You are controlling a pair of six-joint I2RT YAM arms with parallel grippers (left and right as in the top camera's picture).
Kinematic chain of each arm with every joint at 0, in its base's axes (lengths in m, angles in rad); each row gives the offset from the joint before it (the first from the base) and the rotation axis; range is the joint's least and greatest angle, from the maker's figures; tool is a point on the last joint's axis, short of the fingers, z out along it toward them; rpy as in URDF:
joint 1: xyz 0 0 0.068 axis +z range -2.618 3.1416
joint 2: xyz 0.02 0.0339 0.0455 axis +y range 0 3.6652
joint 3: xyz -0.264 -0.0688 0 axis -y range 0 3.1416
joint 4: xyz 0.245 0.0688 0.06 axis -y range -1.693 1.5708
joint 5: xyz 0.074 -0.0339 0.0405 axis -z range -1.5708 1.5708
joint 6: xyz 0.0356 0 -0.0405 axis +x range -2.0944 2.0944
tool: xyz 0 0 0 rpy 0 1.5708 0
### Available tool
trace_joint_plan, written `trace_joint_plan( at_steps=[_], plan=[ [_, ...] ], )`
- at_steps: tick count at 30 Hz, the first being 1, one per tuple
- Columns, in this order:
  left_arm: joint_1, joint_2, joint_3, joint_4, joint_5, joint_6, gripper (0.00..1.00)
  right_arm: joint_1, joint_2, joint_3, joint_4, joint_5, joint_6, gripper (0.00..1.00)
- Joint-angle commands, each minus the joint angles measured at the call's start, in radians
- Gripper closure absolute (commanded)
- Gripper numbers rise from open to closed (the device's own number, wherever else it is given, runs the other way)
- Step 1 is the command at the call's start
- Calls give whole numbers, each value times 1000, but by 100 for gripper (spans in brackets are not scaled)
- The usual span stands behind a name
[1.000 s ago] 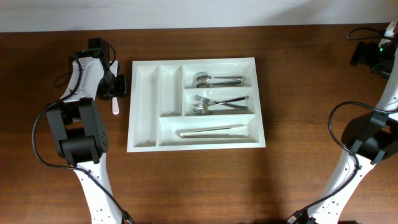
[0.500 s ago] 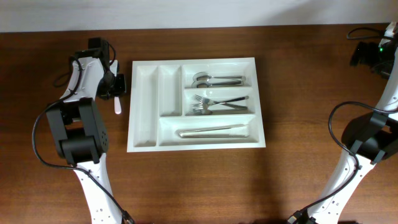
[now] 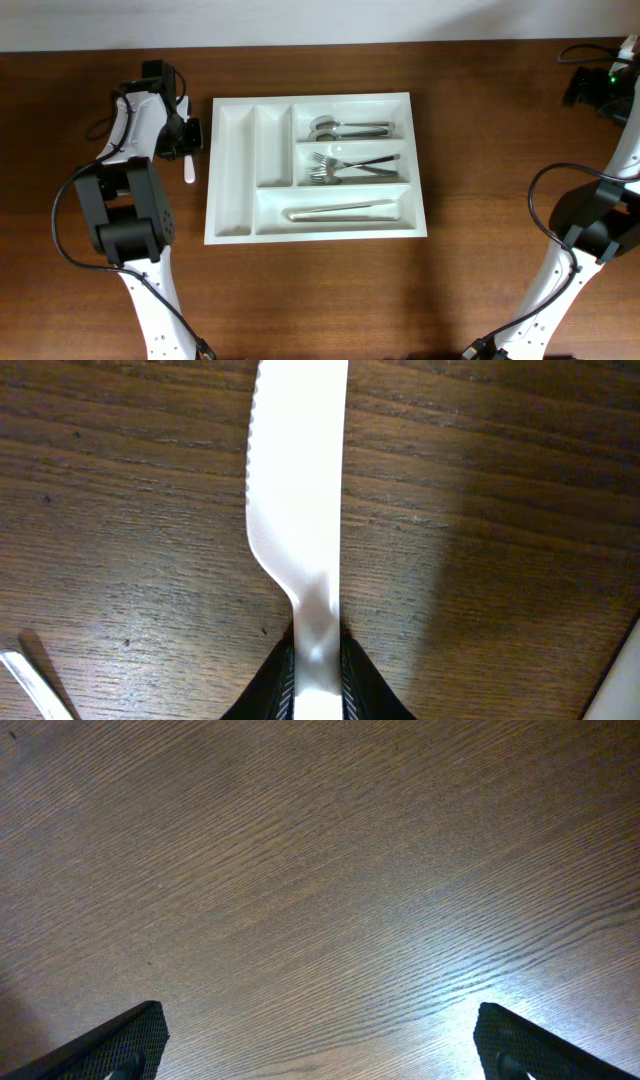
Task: Pack container
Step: 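Lift the white knife with the left gripper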
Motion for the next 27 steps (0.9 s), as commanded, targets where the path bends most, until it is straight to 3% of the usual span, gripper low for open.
trace_joint_plan(
  at_steps=[1,17,27],
  plan=[
    [1,38,63,-15,-14,-9,85,-8,-39,-6,2,-1,1,1],
    [-6,38,502,-330,-10,17,86,-8,-39,-6,2,-1,1,1],
    [-111,38,654,-460,80,12,86,-8,-39,-6,2,-1,1,1]
  ],
)
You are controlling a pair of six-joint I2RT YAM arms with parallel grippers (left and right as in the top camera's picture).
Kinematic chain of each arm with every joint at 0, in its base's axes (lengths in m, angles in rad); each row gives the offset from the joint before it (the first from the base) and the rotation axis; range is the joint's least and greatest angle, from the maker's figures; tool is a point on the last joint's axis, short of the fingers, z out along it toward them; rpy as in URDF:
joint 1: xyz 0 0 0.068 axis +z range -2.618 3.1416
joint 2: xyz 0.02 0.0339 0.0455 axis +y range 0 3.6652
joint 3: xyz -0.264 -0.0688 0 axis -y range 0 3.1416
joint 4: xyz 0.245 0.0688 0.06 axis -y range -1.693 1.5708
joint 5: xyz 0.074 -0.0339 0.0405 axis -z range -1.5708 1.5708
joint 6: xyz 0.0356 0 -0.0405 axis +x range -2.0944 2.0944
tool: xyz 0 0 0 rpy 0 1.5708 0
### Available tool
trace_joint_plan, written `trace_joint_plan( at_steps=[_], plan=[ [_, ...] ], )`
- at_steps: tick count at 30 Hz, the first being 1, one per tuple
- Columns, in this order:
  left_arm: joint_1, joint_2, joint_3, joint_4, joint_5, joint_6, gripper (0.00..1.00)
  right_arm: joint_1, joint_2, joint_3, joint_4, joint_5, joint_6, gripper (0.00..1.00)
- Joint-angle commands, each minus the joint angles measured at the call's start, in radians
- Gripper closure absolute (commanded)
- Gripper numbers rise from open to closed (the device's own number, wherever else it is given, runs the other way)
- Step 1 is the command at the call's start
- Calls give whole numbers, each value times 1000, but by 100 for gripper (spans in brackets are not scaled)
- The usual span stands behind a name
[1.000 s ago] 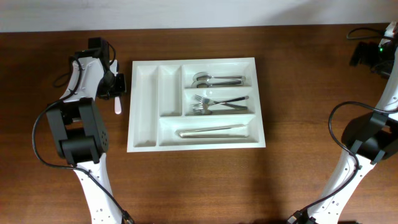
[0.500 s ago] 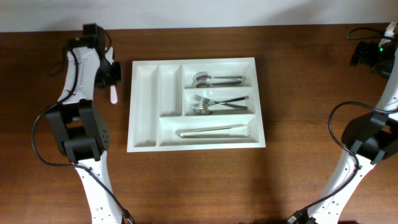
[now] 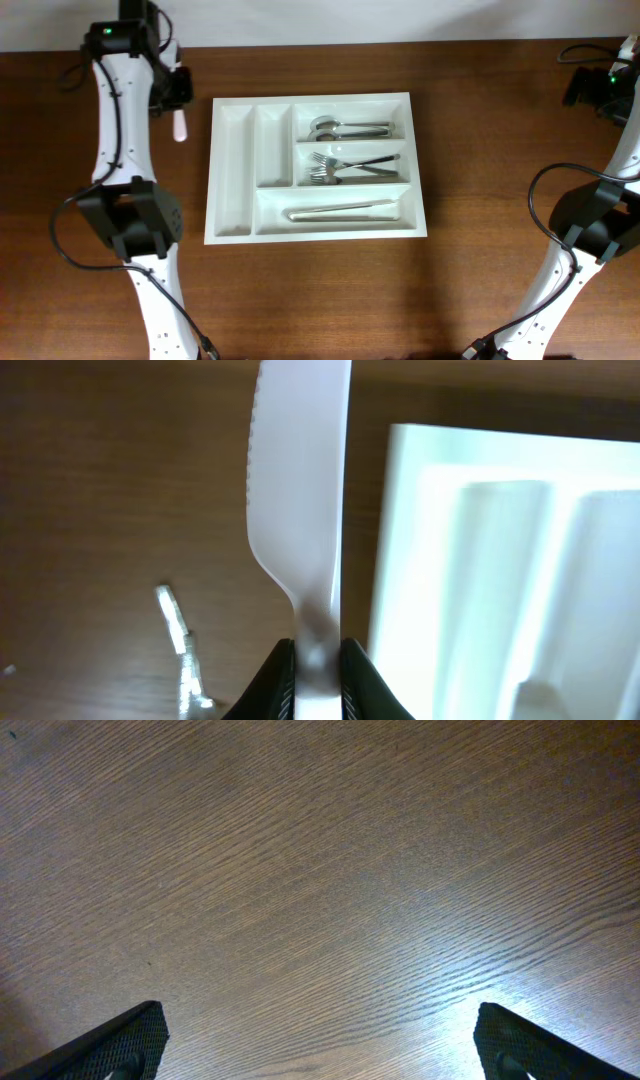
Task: Pack container
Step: 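Lift the white knife with the left gripper, then carry the knife right over the tray's left long compartment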
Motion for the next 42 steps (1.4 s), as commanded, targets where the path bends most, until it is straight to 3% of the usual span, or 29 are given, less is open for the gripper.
trace_joint_plan(
  at_steps=[1,16,32,42],
  plan=[
    [-67,2,28,-14,43,4,86,-7,-39,-5,2,-1,2,1],
    [-280,2,27,-28,40,-278,86,-7,-39,-5,2,-1,2,1],
    [-315,12,-75,-16,-6,-323,85,-8,-39,-5,2,-1,2,1],
    [-325,13,-167,13,-21,-271,85,-8,-39,-5,2,-1,2,1]
  ],
)
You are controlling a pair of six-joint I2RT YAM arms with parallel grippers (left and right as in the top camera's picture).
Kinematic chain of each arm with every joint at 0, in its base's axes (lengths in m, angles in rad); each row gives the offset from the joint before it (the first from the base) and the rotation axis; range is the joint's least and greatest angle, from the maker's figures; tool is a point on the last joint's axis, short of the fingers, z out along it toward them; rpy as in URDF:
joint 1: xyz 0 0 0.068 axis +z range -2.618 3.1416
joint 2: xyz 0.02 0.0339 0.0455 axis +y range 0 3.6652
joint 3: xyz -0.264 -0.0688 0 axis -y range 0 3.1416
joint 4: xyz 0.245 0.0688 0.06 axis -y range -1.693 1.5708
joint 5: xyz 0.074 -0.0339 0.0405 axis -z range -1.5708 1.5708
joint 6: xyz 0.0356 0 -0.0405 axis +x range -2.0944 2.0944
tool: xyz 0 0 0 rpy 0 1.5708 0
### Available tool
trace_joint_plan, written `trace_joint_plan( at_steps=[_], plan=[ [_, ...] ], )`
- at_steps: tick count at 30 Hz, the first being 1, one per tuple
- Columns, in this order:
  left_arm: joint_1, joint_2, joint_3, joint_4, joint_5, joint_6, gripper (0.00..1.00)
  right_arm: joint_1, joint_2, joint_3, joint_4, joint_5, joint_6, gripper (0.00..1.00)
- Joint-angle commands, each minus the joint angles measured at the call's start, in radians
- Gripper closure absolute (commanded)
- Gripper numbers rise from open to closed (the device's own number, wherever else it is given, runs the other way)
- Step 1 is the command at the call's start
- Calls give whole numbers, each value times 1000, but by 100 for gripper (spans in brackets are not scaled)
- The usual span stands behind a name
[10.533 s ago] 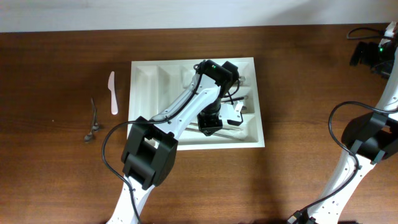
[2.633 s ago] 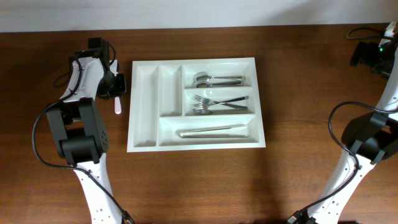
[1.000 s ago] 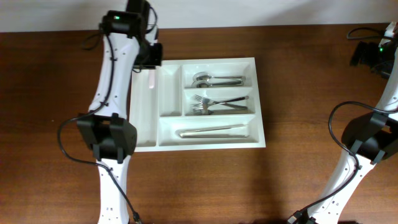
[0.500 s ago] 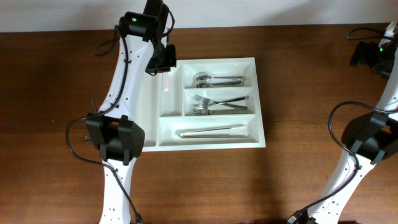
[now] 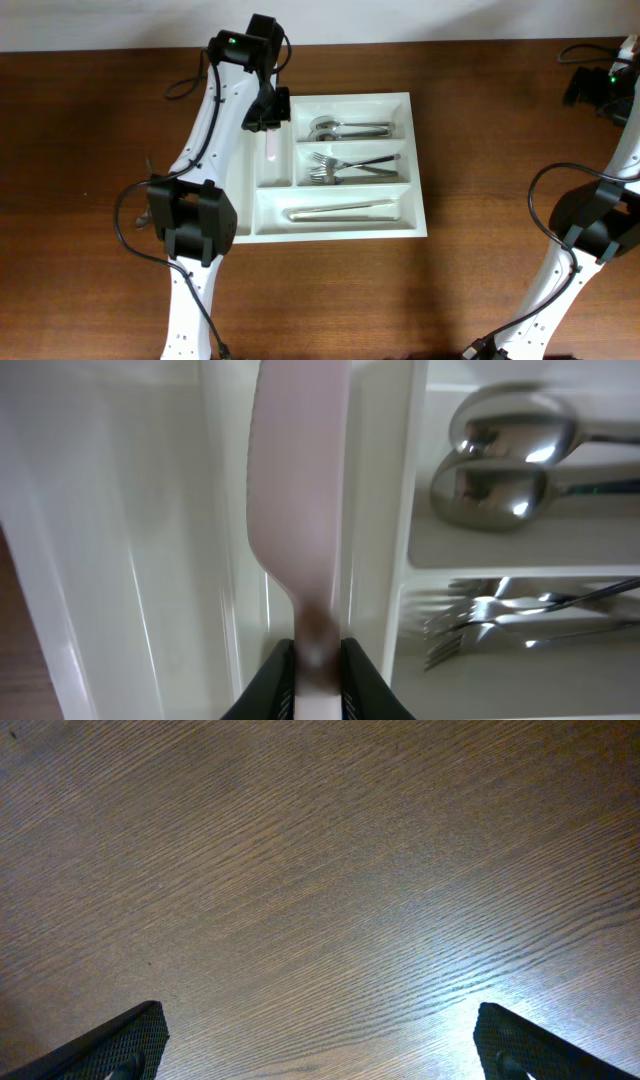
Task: Pack container
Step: 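Carry the knife right over the tray's left long compartment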
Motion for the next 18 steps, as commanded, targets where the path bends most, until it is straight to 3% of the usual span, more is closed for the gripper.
trace_joint_plan(
  at_steps=[1,10,18],
  plan=[
    [-2,13,-50,3,-23,19,85,-8,-39,-5,2,-1,2,1],
    [-2,13,-188,89,-29,19,85,-8,-39,-5,2,-1,2,1],
    [-2,13,-200,129,-29,21,85,-8,-39,-5,2,-1,2,2]
  ],
)
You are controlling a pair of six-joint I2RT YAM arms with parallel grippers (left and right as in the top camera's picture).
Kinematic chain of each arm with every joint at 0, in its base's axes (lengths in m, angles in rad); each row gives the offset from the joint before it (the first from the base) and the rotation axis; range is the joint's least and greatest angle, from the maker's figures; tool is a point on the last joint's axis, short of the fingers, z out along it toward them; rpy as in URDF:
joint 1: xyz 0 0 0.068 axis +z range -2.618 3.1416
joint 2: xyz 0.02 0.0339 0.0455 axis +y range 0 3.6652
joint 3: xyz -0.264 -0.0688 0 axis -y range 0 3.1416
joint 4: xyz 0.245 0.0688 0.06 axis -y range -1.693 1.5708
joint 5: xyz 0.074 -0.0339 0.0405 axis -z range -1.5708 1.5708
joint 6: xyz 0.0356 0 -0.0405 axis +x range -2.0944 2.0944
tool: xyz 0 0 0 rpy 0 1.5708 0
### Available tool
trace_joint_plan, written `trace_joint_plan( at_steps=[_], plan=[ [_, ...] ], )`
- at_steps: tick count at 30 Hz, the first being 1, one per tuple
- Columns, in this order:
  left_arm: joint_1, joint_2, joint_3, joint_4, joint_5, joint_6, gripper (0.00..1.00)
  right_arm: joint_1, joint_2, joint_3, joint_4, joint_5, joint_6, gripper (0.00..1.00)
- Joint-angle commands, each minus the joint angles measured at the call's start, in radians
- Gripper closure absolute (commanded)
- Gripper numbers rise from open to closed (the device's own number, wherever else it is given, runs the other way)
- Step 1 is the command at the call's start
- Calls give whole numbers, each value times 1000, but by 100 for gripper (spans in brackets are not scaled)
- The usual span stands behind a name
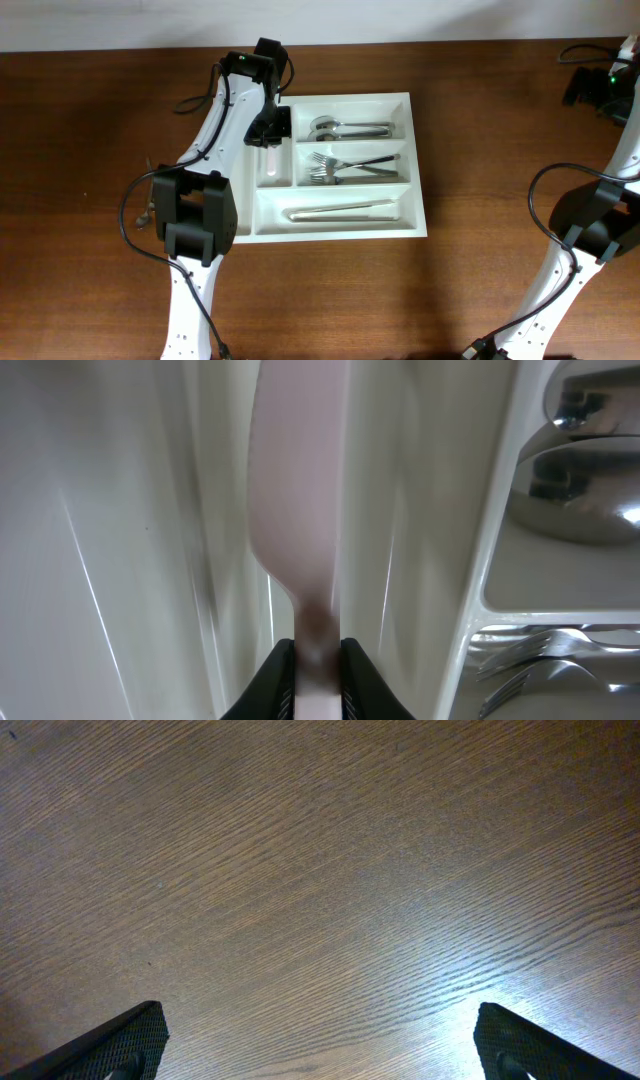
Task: Pack container
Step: 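Carry the knife right over the tray's left long compartment, then lower the knife into the left compartment and open the left gripper, then withdraw the left gripper left toward the two silver spoons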
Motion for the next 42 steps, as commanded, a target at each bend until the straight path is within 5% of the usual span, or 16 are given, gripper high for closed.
trace_joint_plan(
  at_steps=[1,9,12,24,30,33,42],
  plan=[
    [0,11,-4,0,-14,17,85,-8,-39,-5,2,-1,1,2],
    [-13,11,-5,-1,-14,19,84,-8,-39,-5,2,-1,1,1],
    [-17,11,-5,0,-14,19,72,-8,-39,-5,2,-1,2,1],
    [-11,11,28,-6,-3,24,70,-8,-39,-5,2,-1,1,1],
    [27,1,261,-151,16,33,45,-8,-39,-5,2,-1,1,2],
    [52,1,367,-191,14,54,22,-8,-39,-5,2,-1,1,1],
    [186,1,513,-343,-91,102,2,-7,-39,-5,2,-1,1,1]
  ],
)
